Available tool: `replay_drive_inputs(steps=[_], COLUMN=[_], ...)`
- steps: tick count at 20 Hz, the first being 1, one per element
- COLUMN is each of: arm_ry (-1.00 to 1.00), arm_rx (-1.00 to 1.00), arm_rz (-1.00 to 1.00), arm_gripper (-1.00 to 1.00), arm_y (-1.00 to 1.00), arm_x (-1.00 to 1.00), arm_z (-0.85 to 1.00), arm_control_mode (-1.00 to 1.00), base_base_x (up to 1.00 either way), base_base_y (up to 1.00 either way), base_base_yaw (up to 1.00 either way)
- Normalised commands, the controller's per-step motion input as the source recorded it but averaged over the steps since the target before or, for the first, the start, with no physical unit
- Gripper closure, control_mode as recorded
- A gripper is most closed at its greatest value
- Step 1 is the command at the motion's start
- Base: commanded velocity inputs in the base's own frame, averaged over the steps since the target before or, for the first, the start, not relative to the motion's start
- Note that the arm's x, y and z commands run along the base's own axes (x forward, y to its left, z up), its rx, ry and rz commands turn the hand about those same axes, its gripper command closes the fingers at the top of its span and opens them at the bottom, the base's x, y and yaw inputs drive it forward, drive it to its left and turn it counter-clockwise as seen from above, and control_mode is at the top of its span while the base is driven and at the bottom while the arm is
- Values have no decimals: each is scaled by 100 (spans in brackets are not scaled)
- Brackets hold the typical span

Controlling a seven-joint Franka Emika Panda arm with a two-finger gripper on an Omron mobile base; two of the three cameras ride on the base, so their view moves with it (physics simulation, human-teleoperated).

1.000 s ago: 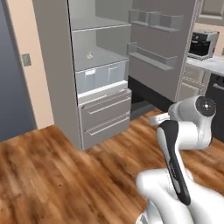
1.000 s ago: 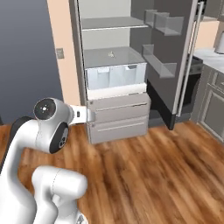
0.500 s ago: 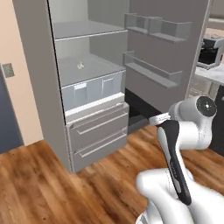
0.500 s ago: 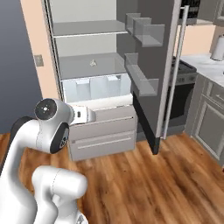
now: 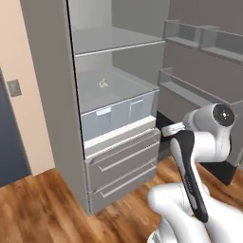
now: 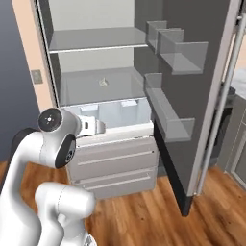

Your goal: Take the cheese, chicken drumstick, and garlic from the fridge and place them on the plate on the dining counter to create an appetizer plate.

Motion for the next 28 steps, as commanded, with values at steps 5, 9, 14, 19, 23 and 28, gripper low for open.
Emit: replay_drive_inputs(steps=[5,9,14,19,23,28], arm_ry=[0,0,0,0,0,0], arm_rx=[0,0,0,0,0,0], arm_rz=[0,0,0,0,0,0], arm_gripper=[-100,-100,-100,-100,-100,-100], arm_y=[0,0,0,0,0,3], arm_x=[0,0,0,0,0,20], arm_z=[0,0,0,0,0,-31], arm_control_mode=[100,100,100,100,100,-100], base_base_x=[100,100,100,47,0,0], base_base_y=[-9,0,0,0,0,0], base_base_yaw=[6,4,6,5,0,0])
